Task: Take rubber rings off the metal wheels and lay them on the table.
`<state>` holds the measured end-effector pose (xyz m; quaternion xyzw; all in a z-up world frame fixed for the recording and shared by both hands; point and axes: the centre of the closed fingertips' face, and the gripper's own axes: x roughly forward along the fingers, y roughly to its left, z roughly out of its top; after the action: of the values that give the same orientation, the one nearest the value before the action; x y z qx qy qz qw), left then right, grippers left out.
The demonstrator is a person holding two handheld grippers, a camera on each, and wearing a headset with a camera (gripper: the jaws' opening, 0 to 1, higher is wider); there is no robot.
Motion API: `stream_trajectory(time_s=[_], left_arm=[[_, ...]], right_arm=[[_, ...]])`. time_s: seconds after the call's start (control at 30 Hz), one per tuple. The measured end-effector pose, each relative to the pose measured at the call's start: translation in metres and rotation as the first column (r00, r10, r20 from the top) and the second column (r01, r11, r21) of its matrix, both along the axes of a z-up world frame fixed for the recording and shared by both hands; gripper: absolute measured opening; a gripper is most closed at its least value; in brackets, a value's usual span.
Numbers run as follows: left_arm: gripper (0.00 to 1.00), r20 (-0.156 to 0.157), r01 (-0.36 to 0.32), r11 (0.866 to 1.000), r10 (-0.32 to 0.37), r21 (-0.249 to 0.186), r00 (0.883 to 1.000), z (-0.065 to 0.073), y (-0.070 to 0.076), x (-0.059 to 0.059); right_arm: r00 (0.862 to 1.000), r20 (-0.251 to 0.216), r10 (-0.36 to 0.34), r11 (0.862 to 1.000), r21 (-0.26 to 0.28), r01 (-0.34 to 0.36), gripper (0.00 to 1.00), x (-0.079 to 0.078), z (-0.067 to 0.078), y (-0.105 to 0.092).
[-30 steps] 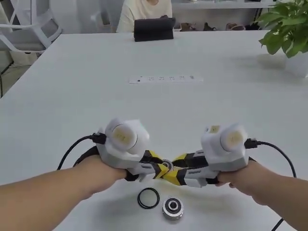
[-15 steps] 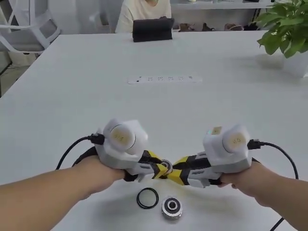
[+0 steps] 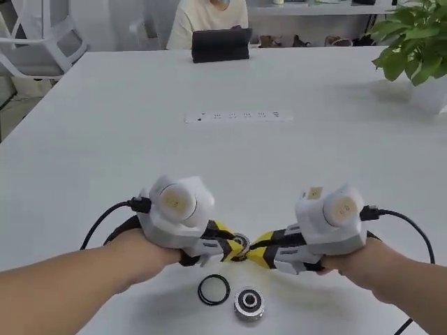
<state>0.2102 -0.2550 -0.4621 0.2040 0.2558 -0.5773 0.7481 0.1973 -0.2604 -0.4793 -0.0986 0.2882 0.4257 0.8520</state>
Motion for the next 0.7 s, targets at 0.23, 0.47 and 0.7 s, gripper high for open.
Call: stream_trajectory(time_s=[0.23,0.47,0.7], left_arm=[[0.07,0.003,0.001,1.0,-0.001,-0.003,1.0,0.0,0.0001,0.0002],[0.07,0.007,0.002,1.0,-0.002,-0.004,1.0,-0.0001,0.0004,-0.0002],[0.07,0.007,0.001,1.0,-0.001,-0.011,1.0,-0.0001,0.001,0.0003]], right_arm=[[1.0,-0.012,-0.024,1.0,0.019,0.024,0.01,0.0014,0.0,-0.0016],[0.997,-0.046,-0.066,0.996,0.056,0.068,0.0,0.0024,0.001,-0.0049],[0.992,-0.072,-0.107,0.989,0.094,0.114,0.0,0.0051,0.006,-0.0081]])
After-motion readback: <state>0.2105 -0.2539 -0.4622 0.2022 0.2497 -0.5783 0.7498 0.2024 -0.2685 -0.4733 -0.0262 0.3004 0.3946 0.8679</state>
